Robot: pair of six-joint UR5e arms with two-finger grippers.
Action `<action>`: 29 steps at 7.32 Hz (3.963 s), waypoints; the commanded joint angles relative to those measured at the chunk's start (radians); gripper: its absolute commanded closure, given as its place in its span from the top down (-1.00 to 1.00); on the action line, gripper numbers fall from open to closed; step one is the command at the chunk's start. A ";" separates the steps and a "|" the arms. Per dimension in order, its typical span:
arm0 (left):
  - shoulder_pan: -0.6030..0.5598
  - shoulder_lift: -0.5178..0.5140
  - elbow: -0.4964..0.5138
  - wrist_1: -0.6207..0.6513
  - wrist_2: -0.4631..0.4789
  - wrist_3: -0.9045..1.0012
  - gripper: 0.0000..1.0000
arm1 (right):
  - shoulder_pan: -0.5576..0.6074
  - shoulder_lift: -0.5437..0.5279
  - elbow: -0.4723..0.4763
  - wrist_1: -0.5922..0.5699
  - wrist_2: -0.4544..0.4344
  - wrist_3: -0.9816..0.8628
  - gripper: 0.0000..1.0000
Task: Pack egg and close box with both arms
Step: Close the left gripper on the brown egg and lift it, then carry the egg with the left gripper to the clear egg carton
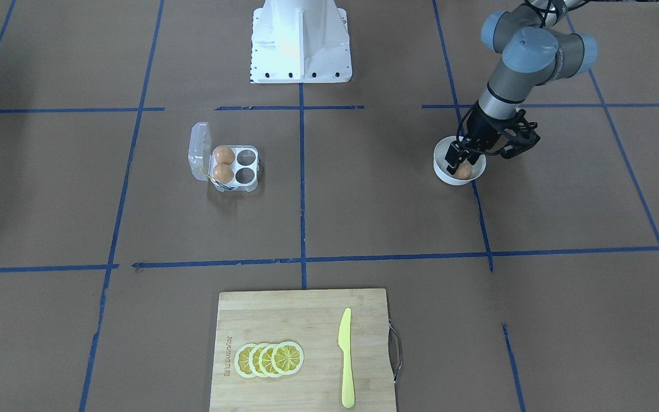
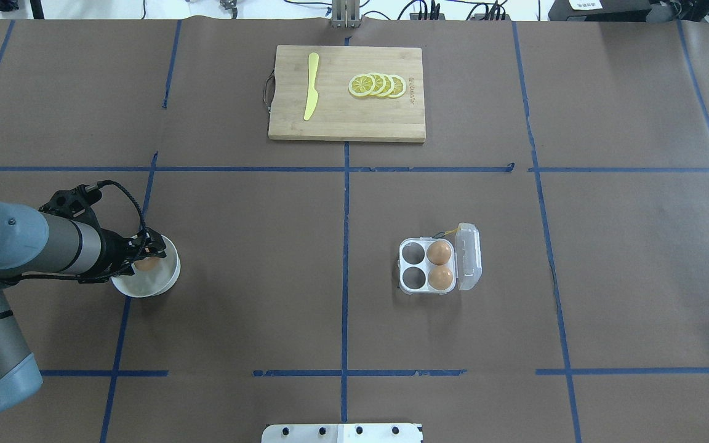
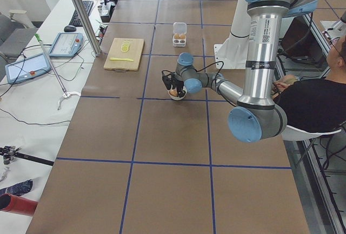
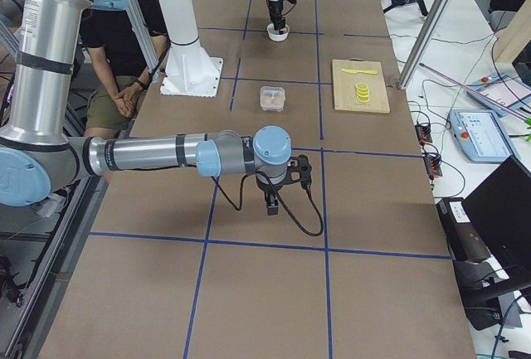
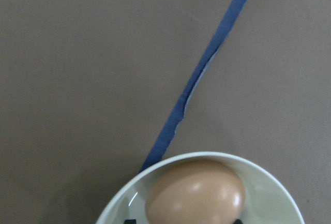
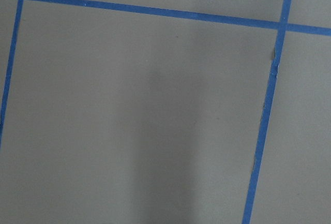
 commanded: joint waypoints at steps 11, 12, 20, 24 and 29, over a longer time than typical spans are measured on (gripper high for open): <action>0.028 -0.026 0.019 0.003 0.053 0.007 0.12 | 0.000 0.000 0.000 -0.002 0.000 -0.001 1.00; 0.028 -0.026 0.016 0.003 0.052 0.007 -0.69 | 0.000 0.000 0.000 -0.002 0.002 -0.001 1.00; 0.017 -0.331 -0.140 0.365 0.042 -0.008 -1.00 | 0.000 0.000 0.003 0.000 0.002 0.001 1.00; 0.156 -0.760 0.253 0.292 0.027 -0.024 -1.00 | 0.001 0.002 0.006 0.002 0.011 0.001 1.00; 0.196 -0.865 0.429 0.159 0.027 -0.011 -0.82 | 0.000 0.000 0.008 0.000 0.040 0.001 1.00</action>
